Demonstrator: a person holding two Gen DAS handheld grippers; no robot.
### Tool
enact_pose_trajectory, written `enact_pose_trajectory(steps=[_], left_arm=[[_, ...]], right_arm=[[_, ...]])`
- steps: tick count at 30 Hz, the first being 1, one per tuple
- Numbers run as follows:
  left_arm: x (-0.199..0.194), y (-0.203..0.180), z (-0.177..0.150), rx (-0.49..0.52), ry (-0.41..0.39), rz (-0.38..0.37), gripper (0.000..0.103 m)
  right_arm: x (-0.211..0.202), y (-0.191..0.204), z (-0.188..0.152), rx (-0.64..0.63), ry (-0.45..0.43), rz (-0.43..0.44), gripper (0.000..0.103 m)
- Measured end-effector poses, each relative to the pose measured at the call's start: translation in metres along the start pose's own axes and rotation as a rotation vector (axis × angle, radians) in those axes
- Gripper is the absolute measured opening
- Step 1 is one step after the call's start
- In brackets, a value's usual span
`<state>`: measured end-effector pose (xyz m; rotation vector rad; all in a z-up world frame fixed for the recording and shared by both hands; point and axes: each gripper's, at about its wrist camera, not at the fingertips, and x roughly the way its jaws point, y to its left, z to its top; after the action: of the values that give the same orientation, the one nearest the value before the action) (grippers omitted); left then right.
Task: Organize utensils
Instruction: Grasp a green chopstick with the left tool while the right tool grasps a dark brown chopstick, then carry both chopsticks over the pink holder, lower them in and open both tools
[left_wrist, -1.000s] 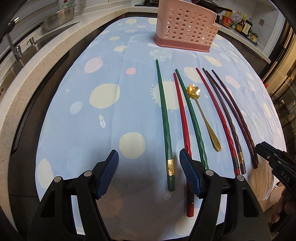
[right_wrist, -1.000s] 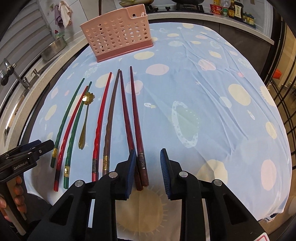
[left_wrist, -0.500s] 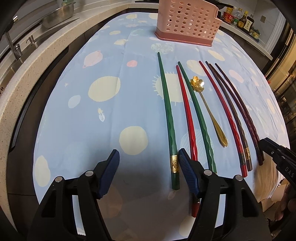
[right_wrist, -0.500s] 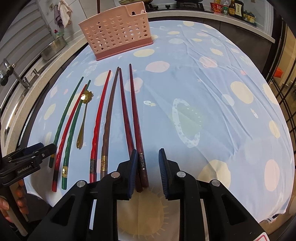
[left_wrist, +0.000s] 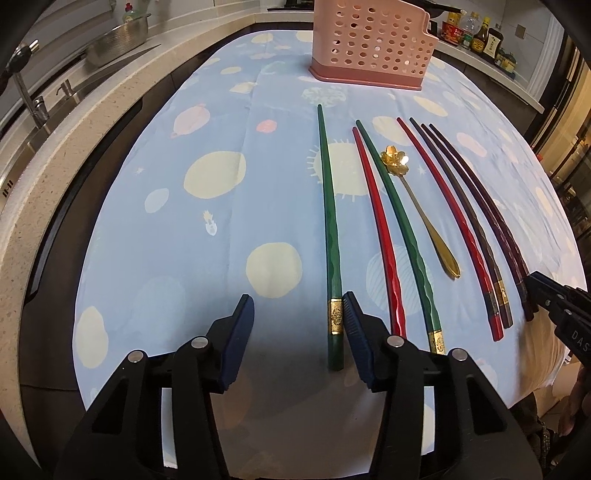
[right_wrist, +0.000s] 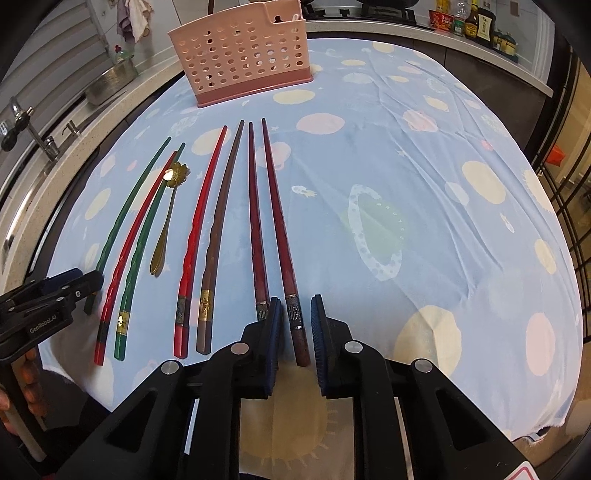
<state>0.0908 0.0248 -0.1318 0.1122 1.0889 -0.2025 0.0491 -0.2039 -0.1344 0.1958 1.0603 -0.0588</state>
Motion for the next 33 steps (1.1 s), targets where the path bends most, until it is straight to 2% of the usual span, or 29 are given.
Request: enact_pose_trajectory(steps=[7, 10, 16, 20, 26, 33], left_arm=[[-0.004, 0.003, -0.005, -0.002, -0.007, -0.005, 0.022], [-0.005, 0.004, -0.006, -0.004, -0.007, -0.018, 0.009], [-0.013, 0.005, -0.009, -0.013, -0.008, -0.050, 0.007], [-0.029, 0.007, -0.005, -0.025, -0.039, -0.062, 0.007], [-0.061, 0.010, 0.016, -0.041, -0.118, -0.078, 0.007], [-0.100, 0.017, 0.057, -0.068, -0.234, -0.117, 0.007]], right_arm=[[-0.001, -0.002, -0.003, 0.007, -0.005, 0.002, 0.009], [-0.003, -0.003, -0.005, 0.009, -0.007, 0.006, 0.008], [-0.014, -0.003, -0.006, 0.013, -0.024, 0.013, 0.007], [-0.031, -0.002, -0.001, 0.018, -0.062, 0.027, 0.007], [-0.068, -0.002, 0.020, 0.030, -0.156, 0.065, 0.007], [-0.112, -0.003, 0.059, 0.030, -0.298, 0.100, 0.007]])
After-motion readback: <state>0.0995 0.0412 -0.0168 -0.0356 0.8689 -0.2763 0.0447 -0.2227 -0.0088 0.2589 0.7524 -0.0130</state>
